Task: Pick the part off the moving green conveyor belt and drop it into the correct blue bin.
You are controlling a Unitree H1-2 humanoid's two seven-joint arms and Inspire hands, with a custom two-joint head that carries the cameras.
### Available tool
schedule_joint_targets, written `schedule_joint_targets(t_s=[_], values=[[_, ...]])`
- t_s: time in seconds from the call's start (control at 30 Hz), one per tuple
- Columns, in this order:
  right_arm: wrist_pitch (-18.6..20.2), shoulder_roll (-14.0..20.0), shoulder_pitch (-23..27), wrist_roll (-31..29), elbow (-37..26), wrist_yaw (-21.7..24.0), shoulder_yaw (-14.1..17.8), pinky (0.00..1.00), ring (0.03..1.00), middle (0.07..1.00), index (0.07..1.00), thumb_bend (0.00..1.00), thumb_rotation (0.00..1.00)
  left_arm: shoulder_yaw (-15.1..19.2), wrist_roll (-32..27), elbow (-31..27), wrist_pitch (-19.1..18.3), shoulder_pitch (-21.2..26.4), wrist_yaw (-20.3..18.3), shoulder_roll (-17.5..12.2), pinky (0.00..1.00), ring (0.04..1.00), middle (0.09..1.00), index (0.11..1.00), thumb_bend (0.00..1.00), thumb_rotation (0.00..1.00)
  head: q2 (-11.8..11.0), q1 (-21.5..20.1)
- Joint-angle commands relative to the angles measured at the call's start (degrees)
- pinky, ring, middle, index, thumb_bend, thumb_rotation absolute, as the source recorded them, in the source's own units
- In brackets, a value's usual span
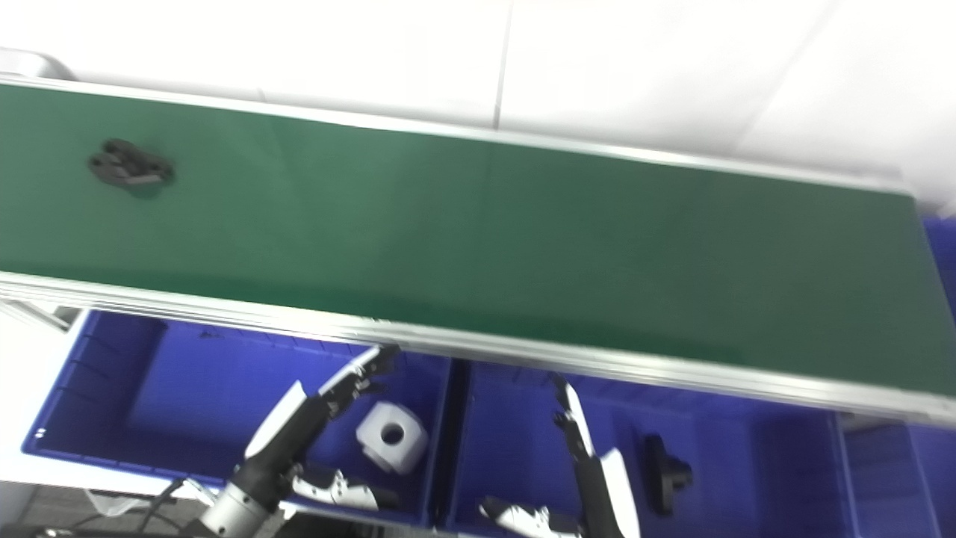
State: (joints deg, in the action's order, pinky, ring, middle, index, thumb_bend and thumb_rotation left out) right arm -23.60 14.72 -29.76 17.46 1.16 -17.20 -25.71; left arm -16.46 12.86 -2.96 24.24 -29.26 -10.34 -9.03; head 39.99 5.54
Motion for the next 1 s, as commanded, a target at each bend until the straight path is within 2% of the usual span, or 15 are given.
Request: schedule_joint_targets(t_s=[0.0, 0.17, 0.37, 0.6, 0.7, 0.8, 0.97], values=[[-3.3, 1.1, 0.6, -0.7, -0.2, -2.6, -1.1, 0.92, 0.978, 1.000, 1.000, 0.90, 0.46, -0.2, -0.6, -0.8, 1.9, -0.1, 0.8, 0.3, 0.83, 0.912, 0.950, 0.921, 0.83, 0.13, -1.1, 1.9], [-3.3, 2.9, 1.4, -1.5, 0.9, -4.3, -2.9, 0.97, 0.999, 1.000, 1.000, 0.89, 0.45, -1.2, 0.2, 0.8, 2.5, 0.5, 1.8, 0.6, 0.81, 0.894, 0.932, 0.901, 0.85, 0.10, -3.7, 6.4], [-3.3, 3.6, 1.9, -4.1, 1.7, -4.1, -3.6, 1.00, 1.000, 1.000, 1.000, 0.88, 0.44, -2.5, 0.5, 1.8, 2.6, 1.2, 3.3, 0.3, 0.81, 0.896, 0.924, 0.890, 0.86, 0.08, -5.2, 7.4], [-3.3, 3.7, 2.2, -3.5, 2.6, -4.4, -3.5, 1.00, 1.000, 1.000, 1.000, 0.87, 0.45, -4.0, 0.5, 3.7, 2.6, 2.4, 5.3, -0.2, 0.79, 0.875, 0.910, 0.874, 0.87, 0.05, -7.1, 9.1], [-3.3, 3.7, 2.3, -3.3, 2.8, -4.2, -3.0, 0.99, 1.000, 1.000, 1.000, 0.87, 0.44, -4.9, 0.5, 4.4, 2.7, 2.9, 6.2, -0.5, 0.78, 0.872, 0.905, 0.870, 0.87, 0.05, -8.2, 11.1], [-3.3, 4.1, 2.8, -3.5, 3.9, -4.8, -3.4, 1.00, 1.000, 1.000, 1.000, 0.87, 0.44, -5.4, 0.3, 5.1, 2.7, 3.3, 6.6, -0.5, 0.78, 0.874, 0.905, 0.869, 0.87, 0.04, -8.6, 12.1], [-3.3, 4.0, 3.0, -3.7, 3.5, -5.5, -3.9, 1.00, 1.000, 1.000, 1.000, 0.86, 0.39, -5.9, 1.5, 4.8, 2.7, 3.5, 8.0, -1.0, 0.78, 0.861, 0.892, 0.860, 0.87, 0.07, -8.2, 10.8]])
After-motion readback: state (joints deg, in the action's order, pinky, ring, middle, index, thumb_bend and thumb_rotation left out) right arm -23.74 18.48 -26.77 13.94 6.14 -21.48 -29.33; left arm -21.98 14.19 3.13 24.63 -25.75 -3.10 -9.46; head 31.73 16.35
